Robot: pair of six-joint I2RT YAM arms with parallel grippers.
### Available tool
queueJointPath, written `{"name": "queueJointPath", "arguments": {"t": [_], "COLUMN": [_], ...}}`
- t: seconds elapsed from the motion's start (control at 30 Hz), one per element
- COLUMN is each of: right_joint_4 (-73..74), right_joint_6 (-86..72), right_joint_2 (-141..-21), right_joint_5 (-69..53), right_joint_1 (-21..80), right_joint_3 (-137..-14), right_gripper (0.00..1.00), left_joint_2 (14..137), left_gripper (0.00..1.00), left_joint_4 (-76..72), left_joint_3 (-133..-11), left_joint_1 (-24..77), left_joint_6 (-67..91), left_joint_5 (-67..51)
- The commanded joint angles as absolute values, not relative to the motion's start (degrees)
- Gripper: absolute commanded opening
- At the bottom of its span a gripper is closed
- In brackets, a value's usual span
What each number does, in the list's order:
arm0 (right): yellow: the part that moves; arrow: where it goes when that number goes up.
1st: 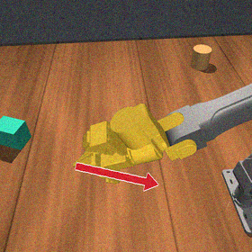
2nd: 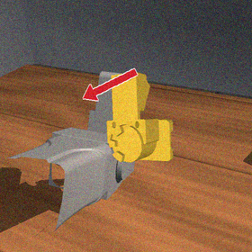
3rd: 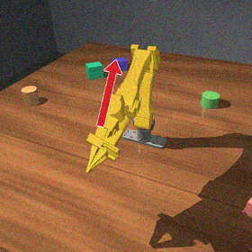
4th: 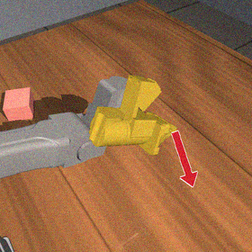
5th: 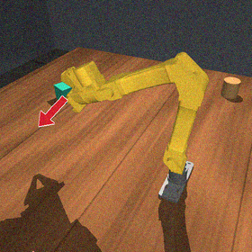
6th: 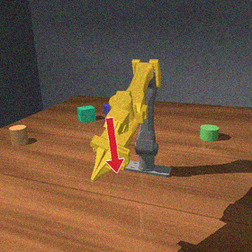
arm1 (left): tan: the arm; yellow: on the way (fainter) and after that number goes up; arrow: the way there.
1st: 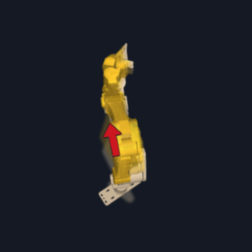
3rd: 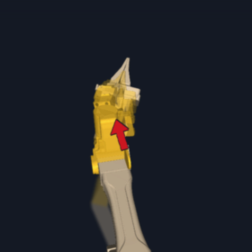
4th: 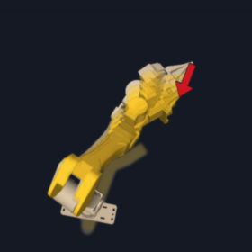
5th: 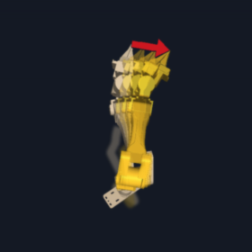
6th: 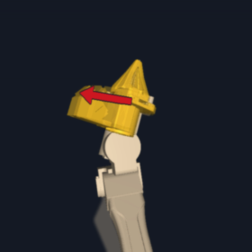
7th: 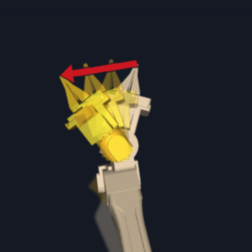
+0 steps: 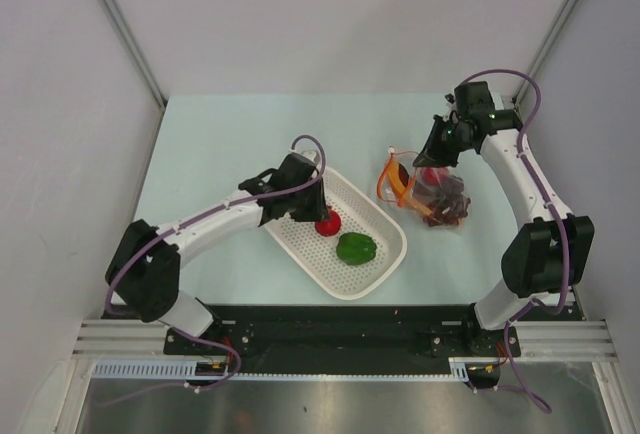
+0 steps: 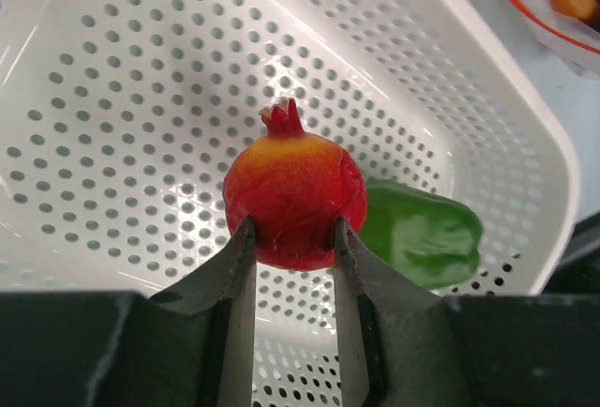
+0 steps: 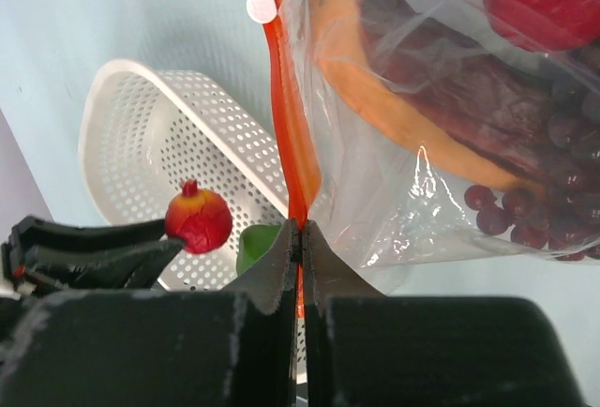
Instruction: Open the zip-top bag and remove the fake food
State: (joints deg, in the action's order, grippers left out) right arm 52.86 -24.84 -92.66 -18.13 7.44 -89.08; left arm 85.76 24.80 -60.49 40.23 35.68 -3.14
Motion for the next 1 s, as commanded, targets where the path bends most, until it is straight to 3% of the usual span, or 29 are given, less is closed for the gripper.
{"name": "queueJointPath", "arguments": {"t": [0.0,0.1,0.23,0.27,0.4,0.47,0.8,0.97], "right_joint_4": [53.87,54.14,53.88,53.79,53.88,53.88,52.65,50.89], "right_joint_6": [-23.56,-23.55,-23.47,-23.29,-23.20,-23.03,-25.66,-29.09], "right_joint_2": [-92.72,-92.64,-92.46,-92.46,-92.46,-92.46,-95.09,-96.15], "right_joint_5": [-17.40,-18.45,-19.16,-19.25,-19.77,-20.21,-24.43,-26.71], "right_joint_1": [7.91,8.70,10.72,11.33,12.13,12.22,12.30,12.30], "right_joint_3": [-92.46,-92.46,-92.37,-92.37,-92.64,-92.81,-96.67,-97.38], "right_gripper": [0.00,0.00,0.00,0.00,0.00,0.00,0.00,0.00], "left_joint_2": [88.33,86.58,84.99,85.34,88.06,89.90,103.61,110.38], "left_gripper": [0.45,0.61,0.65,0.64,0.44,0.40,0.28,0.28], "left_joint_4": [24.96,21.82,19.87,19.43,12.60,10.12,-2.20,-4.64], "left_joint_3": [-62.31,-62.05,-63.45,-64.07,-67.93,-69.25,-79.61,-85.16], "left_joint_1": [39.55,40.43,40.61,40.61,40.69,40.69,42.71,43.94], "left_joint_6": [38.50,37.36,37.26,37.44,38.84,40.42,45.88,48.33], "left_joint_5": [-1.14,-3.51,-5.97,-7.89,-15.28,-18.01,-25.92,-27.42]}}
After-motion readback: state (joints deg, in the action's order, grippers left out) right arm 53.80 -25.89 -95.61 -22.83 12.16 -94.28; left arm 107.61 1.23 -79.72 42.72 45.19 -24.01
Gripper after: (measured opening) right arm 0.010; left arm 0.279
